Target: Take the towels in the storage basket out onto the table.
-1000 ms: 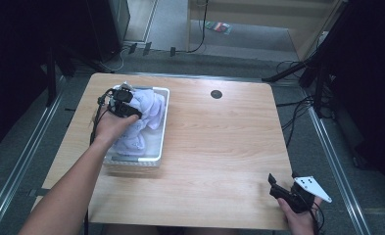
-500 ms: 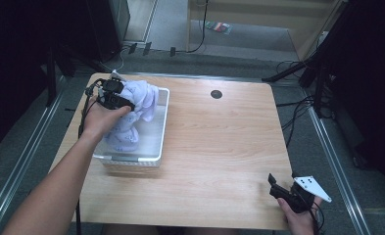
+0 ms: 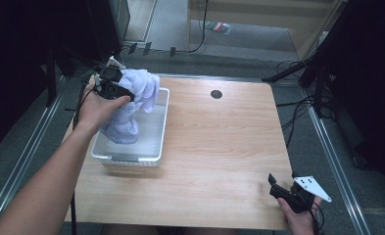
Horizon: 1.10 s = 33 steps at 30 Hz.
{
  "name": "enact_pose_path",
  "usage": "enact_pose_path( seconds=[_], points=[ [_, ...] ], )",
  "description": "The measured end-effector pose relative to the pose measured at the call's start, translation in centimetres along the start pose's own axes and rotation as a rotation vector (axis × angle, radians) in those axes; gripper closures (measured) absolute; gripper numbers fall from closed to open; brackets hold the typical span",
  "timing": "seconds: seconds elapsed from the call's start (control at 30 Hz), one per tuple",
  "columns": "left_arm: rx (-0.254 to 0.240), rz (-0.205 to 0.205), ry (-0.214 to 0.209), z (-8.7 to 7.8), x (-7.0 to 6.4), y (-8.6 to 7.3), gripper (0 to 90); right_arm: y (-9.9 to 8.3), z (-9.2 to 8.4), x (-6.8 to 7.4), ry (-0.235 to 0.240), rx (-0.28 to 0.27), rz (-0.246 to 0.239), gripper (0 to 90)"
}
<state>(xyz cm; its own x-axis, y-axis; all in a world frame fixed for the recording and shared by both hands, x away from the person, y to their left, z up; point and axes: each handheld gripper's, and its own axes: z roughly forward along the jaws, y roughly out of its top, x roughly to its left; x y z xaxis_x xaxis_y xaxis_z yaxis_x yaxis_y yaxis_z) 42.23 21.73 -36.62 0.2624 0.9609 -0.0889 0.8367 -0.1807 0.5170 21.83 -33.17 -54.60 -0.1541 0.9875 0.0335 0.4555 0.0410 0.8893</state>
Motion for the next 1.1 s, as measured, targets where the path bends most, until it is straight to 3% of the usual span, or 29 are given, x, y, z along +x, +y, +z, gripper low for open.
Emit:
enact_pose_path(
  seconds=[0.5,0.67,1.1],
  points=[
    [0.016,0.032,-0.02,-1.4,-1.3,1.3,59.8,0.0,0.0,0.0,0.001,0.0,0.001,14.5],
    [0.02,0.038,-0.049,-1.7,-2.9,1.7,59.7,0.0,0.0,0.0,0.001,0.0,-0.001,14.6],
    [0.031,0.059,-0.074,-1.4,-6.0,2.6,59.3,0.0,0.0,0.0,0.001,-0.002,0.0,14.6]
  ],
)
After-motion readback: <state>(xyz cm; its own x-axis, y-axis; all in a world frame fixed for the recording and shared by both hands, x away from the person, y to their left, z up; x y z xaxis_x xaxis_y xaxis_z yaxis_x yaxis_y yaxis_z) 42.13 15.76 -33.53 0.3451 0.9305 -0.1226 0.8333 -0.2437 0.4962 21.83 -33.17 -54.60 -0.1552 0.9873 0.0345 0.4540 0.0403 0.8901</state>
